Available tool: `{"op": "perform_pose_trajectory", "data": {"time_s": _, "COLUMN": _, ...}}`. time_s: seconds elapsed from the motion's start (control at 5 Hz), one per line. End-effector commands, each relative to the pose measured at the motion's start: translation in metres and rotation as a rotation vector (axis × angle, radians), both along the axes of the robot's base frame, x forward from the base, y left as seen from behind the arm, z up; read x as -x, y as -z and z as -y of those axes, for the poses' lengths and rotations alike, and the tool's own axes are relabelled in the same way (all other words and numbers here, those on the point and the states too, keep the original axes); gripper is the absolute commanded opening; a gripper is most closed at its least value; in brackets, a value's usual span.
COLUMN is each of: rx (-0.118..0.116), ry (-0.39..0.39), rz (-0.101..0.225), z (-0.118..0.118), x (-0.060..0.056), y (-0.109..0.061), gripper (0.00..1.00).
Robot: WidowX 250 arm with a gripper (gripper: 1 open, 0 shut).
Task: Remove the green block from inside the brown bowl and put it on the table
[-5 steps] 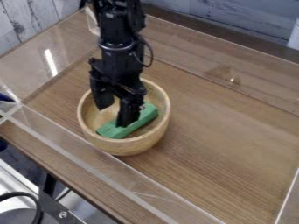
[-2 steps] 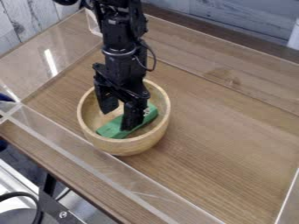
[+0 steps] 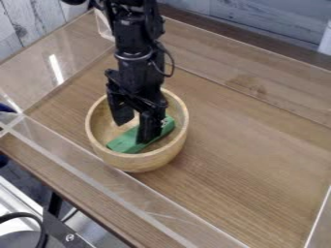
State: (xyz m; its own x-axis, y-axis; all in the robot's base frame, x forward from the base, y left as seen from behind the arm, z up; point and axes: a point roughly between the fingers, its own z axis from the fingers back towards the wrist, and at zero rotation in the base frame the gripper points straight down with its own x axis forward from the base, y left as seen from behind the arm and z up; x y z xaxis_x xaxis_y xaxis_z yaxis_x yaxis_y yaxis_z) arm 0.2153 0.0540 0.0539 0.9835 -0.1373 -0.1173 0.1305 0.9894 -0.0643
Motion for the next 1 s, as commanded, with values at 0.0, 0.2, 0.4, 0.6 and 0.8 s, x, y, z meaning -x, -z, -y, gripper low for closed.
{"op": "perform_pose_trajectory", "data": {"time_s": 0.0, "rx": -0.011, "ry": -0.004, "rz": 0.074, "z": -0.004, "x": -0.0128, "y": -0.0185, "gripper": 1.0}}
{"op": "perform_pose_trajectory", "data": {"time_s": 0.2, "rx": -0.005, "ry": -0.007, "rz": 0.081, "z": -0.0041, "x": -0.0136, "y": -0.0209, "gripper": 1.0}}
{"op": "perform_pose_trajectory", "data": {"time_s": 0.4, "rx": -0.001, "ry": -0.01, "rz": 0.084, "z": -0.0042, "x": -0.0138, "y": -0.0209, "gripper": 1.0}}
{"op": "perform_pose_trajectory", "data": {"time_s": 0.6, "rx": 0.002, "ry": -0.012, "rz": 0.086, "z": -0.0044, "x": -0.014, "y": -0.0207, "gripper": 1.0}}
{"op": "perform_pose_trajectory", "data": {"time_s": 0.8, "rx": 0.005, "ry": -0.015, "rz": 0.086, "z": -0.0045, "x": -0.0143, "y": -0.0203, "gripper": 1.0}}
